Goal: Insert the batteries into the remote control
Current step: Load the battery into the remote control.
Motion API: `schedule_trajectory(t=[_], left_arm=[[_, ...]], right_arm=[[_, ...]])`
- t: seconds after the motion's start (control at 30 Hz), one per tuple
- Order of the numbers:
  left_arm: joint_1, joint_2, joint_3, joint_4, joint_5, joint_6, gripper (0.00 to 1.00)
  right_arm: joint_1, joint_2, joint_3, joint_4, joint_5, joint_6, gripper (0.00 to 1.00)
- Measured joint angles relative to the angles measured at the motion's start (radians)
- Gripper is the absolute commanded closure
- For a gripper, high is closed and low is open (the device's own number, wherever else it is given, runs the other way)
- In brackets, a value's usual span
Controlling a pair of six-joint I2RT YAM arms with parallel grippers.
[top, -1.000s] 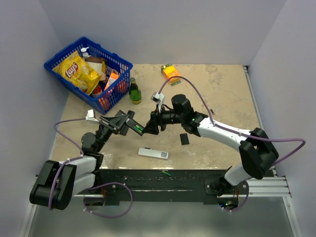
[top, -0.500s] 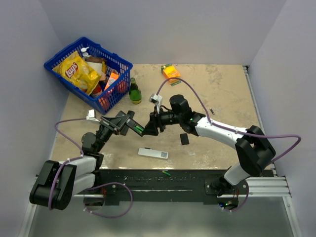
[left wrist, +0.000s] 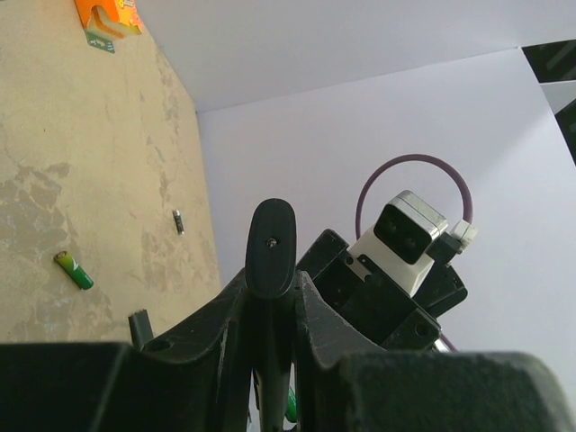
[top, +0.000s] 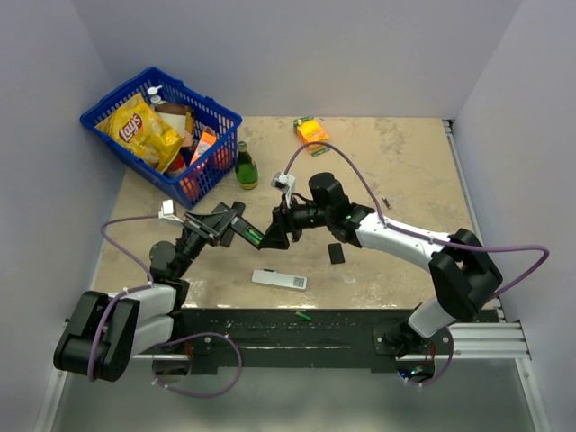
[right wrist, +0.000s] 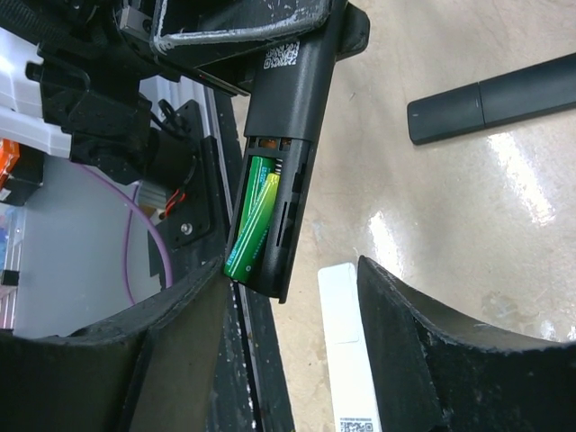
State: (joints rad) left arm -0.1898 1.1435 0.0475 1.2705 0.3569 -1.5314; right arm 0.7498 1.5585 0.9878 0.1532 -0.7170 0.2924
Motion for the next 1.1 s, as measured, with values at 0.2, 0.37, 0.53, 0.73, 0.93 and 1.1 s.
schedule_trajectory(t=[0.2, 0.37, 0.53, 0.73, 0.93, 1.1], left_arm=[[-0.002, 0.008, 0.0, 0.001, -0.018, -0.003, 1.0], [-0.002, 0.008, 0.0, 0.002, -0.025, -0.003, 1.0], [-0.002, 0.009, 0.0, 0.003, -0.024, -0.003, 1.0], [-0.003, 0.009, 0.0, 0.005, -0.024, -0.003, 1.0], [-0.003, 0.009, 0.0, 0.006, -0.019, -0.007, 1.0], [-0.003, 0.002, 0.0, 0.006, -0.014, -0.019, 1.0]], right_arm=[[0.0, 0.0, 0.0, -0.019, 0.0, -0.006, 0.29], [0.0, -0.002, 0.0, -0.03, 0.0, -0.013, 0.21], [0.0, -0.013, 0.001, -0.034, -0.001, -0.021, 0.19], [-0.001, -0.042, 0.001, -0.034, 0.0, -0.024, 0.2], [-0.005, -0.047, 0.001, -0.032, 0.008, -0.023, 0.3], [-0.009, -0.047, 0.001, -0.024, 0.015, -0.023, 0.33]])
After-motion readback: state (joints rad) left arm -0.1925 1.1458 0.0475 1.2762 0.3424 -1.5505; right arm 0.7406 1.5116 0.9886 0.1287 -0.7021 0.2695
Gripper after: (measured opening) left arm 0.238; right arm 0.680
